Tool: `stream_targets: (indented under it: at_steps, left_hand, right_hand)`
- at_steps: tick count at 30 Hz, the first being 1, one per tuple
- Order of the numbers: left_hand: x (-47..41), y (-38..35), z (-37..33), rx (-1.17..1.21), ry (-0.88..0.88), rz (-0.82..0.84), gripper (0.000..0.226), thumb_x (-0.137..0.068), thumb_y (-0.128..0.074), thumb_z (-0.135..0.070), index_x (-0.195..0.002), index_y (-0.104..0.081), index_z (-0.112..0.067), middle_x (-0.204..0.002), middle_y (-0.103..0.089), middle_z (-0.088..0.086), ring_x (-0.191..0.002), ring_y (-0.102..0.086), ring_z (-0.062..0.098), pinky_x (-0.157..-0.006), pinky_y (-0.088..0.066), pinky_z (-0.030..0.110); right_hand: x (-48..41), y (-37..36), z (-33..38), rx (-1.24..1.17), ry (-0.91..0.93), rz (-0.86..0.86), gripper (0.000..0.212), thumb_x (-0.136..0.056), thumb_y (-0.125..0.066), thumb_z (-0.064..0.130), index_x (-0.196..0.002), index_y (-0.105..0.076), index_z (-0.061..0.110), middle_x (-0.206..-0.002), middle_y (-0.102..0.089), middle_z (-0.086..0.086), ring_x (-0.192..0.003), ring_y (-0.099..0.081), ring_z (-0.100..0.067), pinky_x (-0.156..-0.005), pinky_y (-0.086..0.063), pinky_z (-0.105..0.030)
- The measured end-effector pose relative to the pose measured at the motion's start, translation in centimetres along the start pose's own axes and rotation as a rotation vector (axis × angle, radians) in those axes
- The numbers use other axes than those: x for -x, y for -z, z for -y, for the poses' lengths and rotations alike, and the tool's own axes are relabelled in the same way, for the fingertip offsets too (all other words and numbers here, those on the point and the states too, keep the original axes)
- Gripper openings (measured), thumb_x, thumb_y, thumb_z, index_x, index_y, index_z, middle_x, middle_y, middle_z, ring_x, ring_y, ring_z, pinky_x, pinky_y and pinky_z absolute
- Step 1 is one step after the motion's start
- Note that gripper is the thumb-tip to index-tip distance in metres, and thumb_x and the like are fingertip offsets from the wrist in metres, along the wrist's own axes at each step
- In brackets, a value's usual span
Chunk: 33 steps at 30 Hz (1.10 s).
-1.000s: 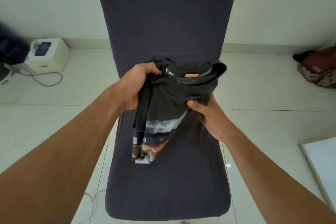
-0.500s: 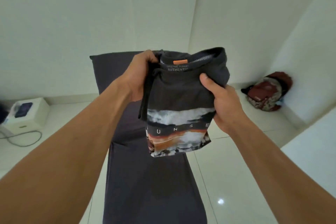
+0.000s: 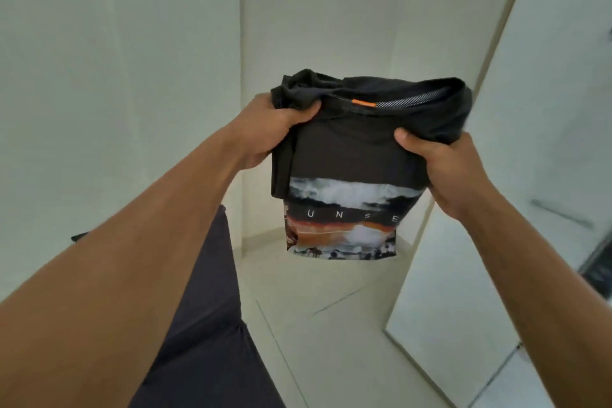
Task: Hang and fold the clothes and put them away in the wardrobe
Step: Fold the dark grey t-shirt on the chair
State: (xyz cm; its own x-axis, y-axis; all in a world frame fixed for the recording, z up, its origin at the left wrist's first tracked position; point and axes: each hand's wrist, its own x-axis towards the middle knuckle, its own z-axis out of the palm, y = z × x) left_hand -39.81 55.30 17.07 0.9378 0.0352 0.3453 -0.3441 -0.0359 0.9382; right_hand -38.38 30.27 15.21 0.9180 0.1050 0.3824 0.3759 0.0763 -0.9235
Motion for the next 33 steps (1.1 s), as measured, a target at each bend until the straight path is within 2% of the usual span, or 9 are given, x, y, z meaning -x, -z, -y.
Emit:
stream_targets:
  at_steps: [5,12,15,19,21,23,27,30,33]
  left_hand:
    - [-2.0,-6.5,-4.8,-0.041,-0.035,0.084,0.024,-0.098,-0.062,-0.033,-0.102,-0.074,-0.012,-0.102,-0.077,0.004,-0.094,-0.073,0.016,-0.084,-0.057,0.029]
    - [-2.1,-20.4,-7.2,-0.185,-0.241,0.129,0.031,-0.106,-0.044,-0.036,-0.126,-0.066,-0.027,-0.118,-0.069,-0.007,-0.109,-0.062,0.011,-0.092,-0.045,0.024]
    - [-0.6,-27.3,-8.5,-0.232,-0.382,0.122,0.035,-0.104,-0.045,-0.043,-0.119,-0.069,-0.023,-0.114,-0.071,-0.006,-0.106,-0.063,0.011,-0.090,-0.045,0.023]
    - [1.5,-35.7,-10.2,-0.173,-0.323,0.355,0.037,-0.089,-0.063,-0.056,-0.109,-0.067,-0.025,-0.100,-0.069,-0.011,-0.095,-0.064,0.006,-0.083,-0.049,0.023]
    - [2.3,-39.7,-10.4,-0.189,-0.269,0.616,0.032,-0.080,-0.079,-0.045,-0.108,-0.066,-0.034,-0.102,-0.071,-0.014,-0.098,-0.066,0.004,-0.088,-0.052,0.023]
    - [3.5,-44.9,-10.2,-0.193,-0.186,0.819,0.047,-0.070,-0.090,-0.031,-0.112,-0.070,-0.032,-0.106,-0.075,-0.012,-0.102,-0.069,0.009,-0.094,-0.054,0.031]
    - [5.9,-53.7,-8.7,-0.101,-0.033,0.912,0.031,-0.075,-0.086,-0.014,-0.101,-0.074,-0.025,-0.098,-0.077,-0.005,-0.100,-0.071,0.016,-0.090,-0.056,0.032]
    - [8.8,-61.6,-7.5,-0.033,0.027,0.972,0.031,-0.078,-0.083,-0.010,-0.106,-0.075,-0.019,-0.103,-0.077,0.001,-0.104,-0.070,0.020,-0.094,-0.055,0.034]
    - [11.1,-68.8,-6.1,-0.007,0.011,0.971,0.025,-0.083,-0.078,-0.006,-0.102,-0.072,-0.022,-0.098,-0.074,-0.004,-0.093,-0.067,0.010,-0.088,-0.053,0.025]
  right_hand:
    - [2.1,6.1,7.3,0.148,0.063,-0.130,0.029,-0.081,-0.082,0.015,-0.109,-0.075,0.018,-0.108,-0.078,0.001,-0.102,-0.074,-0.017,-0.097,-0.056,-0.041]
    - [8.1,15.8,12.4,0.082,0.011,-0.403,0.026,-0.080,-0.081,0.007,-0.105,-0.075,0.011,-0.102,-0.079,-0.008,-0.097,-0.075,-0.027,-0.091,-0.059,-0.044]
    - [11.6,20.4,14.0,0.040,0.037,-0.464,0.032,-0.081,-0.074,-0.003,-0.112,-0.072,0.007,-0.107,-0.078,-0.009,-0.101,-0.074,-0.027,-0.084,-0.061,-0.038]
    - [16.4,28.1,16.6,0.064,0.007,-0.514,0.035,-0.084,-0.071,-0.002,-0.118,-0.070,0.006,-0.112,-0.076,-0.010,-0.103,-0.074,-0.025,-0.087,-0.060,-0.037]
    - [18.8,32.0,17.4,0.076,-0.006,-0.585,0.030,-0.084,-0.071,-0.002,-0.113,-0.071,0.006,-0.108,-0.077,-0.010,-0.101,-0.074,-0.026,-0.086,-0.060,-0.039]
    - [21.8,36.2,17.8,0.120,-0.031,-0.668,0.027,-0.084,-0.071,-0.004,-0.109,-0.073,0.005,-0.105,-0.078,-0.011,-0.099,-0.075,-0.028,-0.086,-0.060,-0.040]
    - [26.8,43.0,17.7,0.191,-0.124,-0.772,0.031,-0.084,-0.073,-0.004,-0.112,-0.071,0.009,-0.107,-0.077,-0.009,-0.100,-0.074,-0.024,-0.087,-0.060,-0.039]
    - [31.3,49.0,17.9,0.223,-0.186,-0.840,0.033,-0.084,-0.072,-0.005,-0.113,-0.071,0.010,-0.107,-0.078,-0.007,-0.098,-0.075,-0.021,-0.084,-0.061,-0.034]
    - [34.6,54.5,17.2,0.306,-0.223,-0.940,0.030,-0.081,-0.078,0.000,-0.106,-0.074,0.015,-0.105,-0.078,-0.003,-0.099,-0.074,-0.020,-0.091,-0.059,-0.039]
